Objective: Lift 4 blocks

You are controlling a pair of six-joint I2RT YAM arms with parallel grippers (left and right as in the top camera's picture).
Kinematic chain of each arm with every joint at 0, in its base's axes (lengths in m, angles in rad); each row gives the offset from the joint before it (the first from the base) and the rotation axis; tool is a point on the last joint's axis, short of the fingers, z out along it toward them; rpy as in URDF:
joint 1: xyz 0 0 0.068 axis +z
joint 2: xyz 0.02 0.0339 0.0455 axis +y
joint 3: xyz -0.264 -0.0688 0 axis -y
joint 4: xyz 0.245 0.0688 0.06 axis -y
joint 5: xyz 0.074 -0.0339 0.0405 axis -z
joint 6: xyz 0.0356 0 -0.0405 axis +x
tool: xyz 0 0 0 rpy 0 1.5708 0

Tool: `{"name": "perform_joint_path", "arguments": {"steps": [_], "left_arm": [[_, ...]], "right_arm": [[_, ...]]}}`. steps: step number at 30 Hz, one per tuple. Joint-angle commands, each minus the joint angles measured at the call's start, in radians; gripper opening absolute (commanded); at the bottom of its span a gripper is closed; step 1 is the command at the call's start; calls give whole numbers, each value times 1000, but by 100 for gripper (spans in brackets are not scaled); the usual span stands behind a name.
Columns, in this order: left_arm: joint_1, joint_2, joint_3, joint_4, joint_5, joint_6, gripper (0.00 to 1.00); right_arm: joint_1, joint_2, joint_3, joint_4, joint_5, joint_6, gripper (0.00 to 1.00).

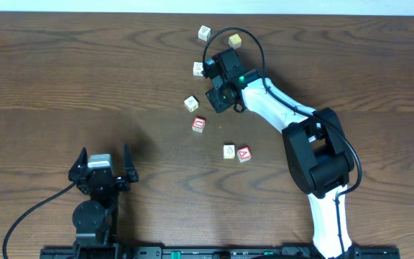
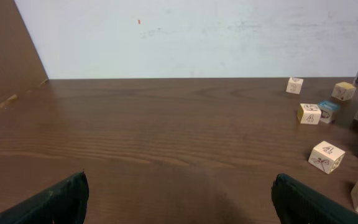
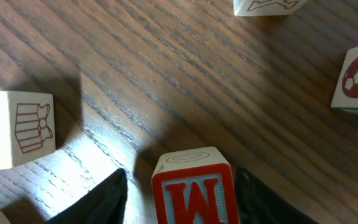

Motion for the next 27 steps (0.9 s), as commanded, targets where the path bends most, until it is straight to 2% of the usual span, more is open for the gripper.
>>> {"name": "perform_joint_path", "arguments": {"steps": [1, 22, 27], "left_arm": [[-2, -3, -21, -38, -5, -2, 94], [-2, -3, -21, -37, -5, -2, 94], [-2, -3, -21, -38, -5, -2, 94]], "right_arm": [[5, 1, 13, 7, -3, -6, 50], [5, 0, 62, -20, 45, -6, 45], [5, 0, 62, -40, 45, -6, 36]]}}
